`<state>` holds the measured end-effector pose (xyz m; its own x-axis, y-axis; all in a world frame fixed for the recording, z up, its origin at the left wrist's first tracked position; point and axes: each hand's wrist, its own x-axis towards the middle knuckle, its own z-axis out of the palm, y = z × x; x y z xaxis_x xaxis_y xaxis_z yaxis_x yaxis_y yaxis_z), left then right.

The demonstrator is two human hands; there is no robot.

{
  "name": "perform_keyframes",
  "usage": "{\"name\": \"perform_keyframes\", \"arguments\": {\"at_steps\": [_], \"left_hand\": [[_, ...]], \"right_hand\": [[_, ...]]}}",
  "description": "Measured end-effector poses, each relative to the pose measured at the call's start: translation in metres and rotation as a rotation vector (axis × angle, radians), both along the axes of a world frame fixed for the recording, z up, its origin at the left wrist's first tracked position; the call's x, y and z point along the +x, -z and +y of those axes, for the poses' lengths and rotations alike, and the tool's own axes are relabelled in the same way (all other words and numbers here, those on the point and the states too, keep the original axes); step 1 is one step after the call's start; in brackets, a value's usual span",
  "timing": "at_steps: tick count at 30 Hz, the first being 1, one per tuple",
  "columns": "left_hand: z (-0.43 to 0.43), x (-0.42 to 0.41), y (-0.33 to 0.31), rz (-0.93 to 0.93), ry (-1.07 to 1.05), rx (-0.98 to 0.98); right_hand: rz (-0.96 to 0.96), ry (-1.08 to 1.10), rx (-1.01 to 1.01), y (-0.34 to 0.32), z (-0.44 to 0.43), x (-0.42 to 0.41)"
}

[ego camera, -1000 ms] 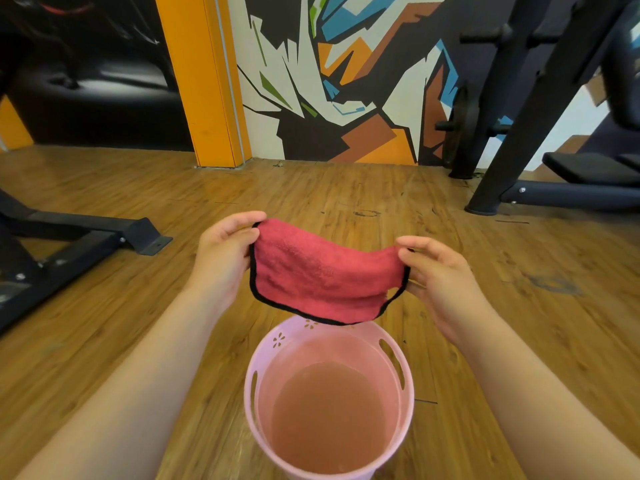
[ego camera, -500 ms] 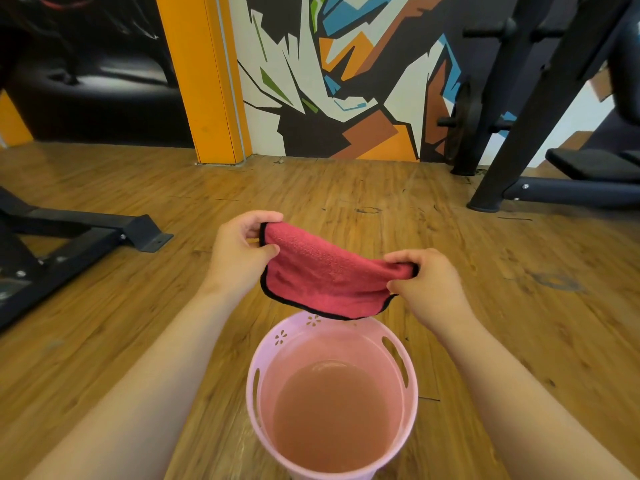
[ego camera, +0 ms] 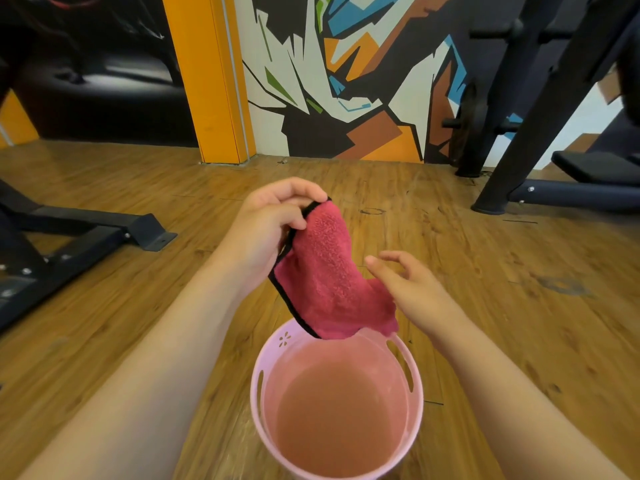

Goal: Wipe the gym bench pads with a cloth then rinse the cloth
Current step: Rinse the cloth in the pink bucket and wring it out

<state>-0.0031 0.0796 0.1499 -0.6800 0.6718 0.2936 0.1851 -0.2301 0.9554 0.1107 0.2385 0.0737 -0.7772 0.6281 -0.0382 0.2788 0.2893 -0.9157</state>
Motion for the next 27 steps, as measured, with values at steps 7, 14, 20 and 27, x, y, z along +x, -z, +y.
{"name": "perform_keyframes", "arguments": {"at_steps": [7, 14, 20, 27], "left_hand": [[0.000, 0.009, -0.010, -0.143, 0.104, 0.075], [0.005, 0.005, -0.003, -0.076, -0.082, -0.014], [0.004, -0.010, 0.007, -0.045, -0.175, -0.020], [0.008, -0.018, 0.027, 0.087, -0.325, -0.097]], "right_hand": [[0.213, -0.328, -0.332, -0.001, -0.024, -0.008], [0.180, -0.574, -0.249, -0.003, -0.043, -0.003], [0.482, -0.263, -0.211, -0.017, -0.032, -0.003], [0.538, -0.091, -0.274, -0.053, -0.023, 0.001]]}}
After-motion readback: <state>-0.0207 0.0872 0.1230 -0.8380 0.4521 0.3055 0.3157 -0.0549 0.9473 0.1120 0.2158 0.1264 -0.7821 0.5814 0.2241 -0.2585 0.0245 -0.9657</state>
